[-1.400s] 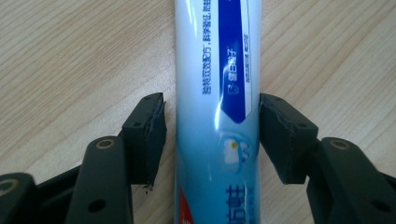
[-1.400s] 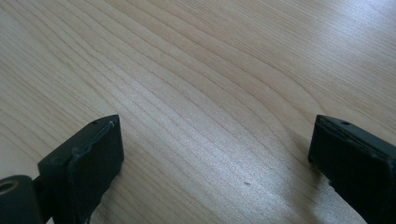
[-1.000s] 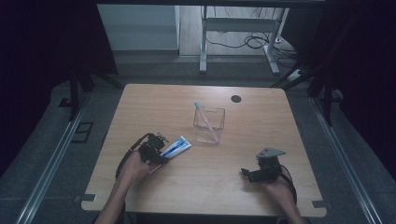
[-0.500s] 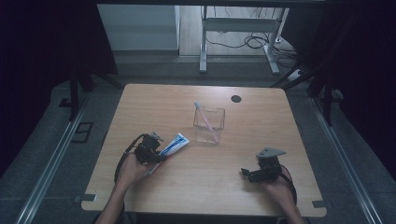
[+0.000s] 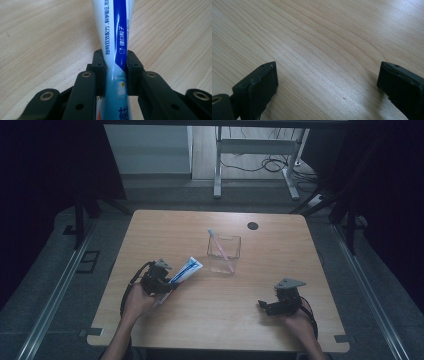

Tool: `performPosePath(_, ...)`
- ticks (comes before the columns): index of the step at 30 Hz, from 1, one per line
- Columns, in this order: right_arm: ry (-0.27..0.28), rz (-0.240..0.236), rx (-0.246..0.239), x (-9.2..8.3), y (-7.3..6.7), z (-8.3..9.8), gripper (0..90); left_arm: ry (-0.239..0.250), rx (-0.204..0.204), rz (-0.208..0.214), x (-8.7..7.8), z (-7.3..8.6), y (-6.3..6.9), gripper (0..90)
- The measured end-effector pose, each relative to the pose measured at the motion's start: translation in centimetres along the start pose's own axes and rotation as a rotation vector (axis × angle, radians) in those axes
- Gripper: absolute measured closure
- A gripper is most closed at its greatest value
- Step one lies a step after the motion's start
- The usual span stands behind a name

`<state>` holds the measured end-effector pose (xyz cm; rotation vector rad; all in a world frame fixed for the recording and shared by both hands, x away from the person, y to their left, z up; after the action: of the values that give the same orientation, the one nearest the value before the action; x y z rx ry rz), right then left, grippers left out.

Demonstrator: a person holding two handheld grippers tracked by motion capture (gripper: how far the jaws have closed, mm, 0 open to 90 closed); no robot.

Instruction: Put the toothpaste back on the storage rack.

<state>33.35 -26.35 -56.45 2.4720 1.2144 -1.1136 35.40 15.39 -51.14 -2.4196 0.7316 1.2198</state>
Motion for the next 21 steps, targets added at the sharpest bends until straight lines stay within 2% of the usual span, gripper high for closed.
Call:
performPosePath(2, 0.0, -0.001, 0.0, 0.0, 0.0, 0.0, 3.3, 0.003, 0.005, 0.0, -0.2, 0.0, -0.1, 74.1)
performPosePath(3, 0.0, -0.001, 0.0, 0.0, 0.0, 0.0, 3.3, 0.025, -0.003, 0.003, -0.6, -0.1, -0.2, 74.1)
performPosePath(6, 0.0, -0.001, 0.0, 0.0, 0.0, 0.0, 3.3, 0.043, -0.003, 0.005, -1.0, -0.3, -0.2, 74.2)
performPosePath(9, 0.0, 0.0, 0.0, 0.0, 0.0, 0.0, 3.3, 0.07, -0.027, 0.024, -1.8, -0.7, -0.3, 74.2)
performPosePath(21, 0.001, -0.001, -0.002, 0.0, 0.0, 0.0, 3.3, 0.157, -0.054, 0.037, -3.9, -2.1, -0.8, 74.2)
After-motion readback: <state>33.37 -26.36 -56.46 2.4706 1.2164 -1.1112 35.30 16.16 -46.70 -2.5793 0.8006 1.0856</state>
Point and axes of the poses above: each handheld gripper's, and its own axes: x roughly forward along the jaws, z roughly out of its underside, y roughly to its right, the point moved 3 cm from there along x, roughly forward along the jaws, and after that the axes turned 13 degrees about -z, right-handed, at the moved point
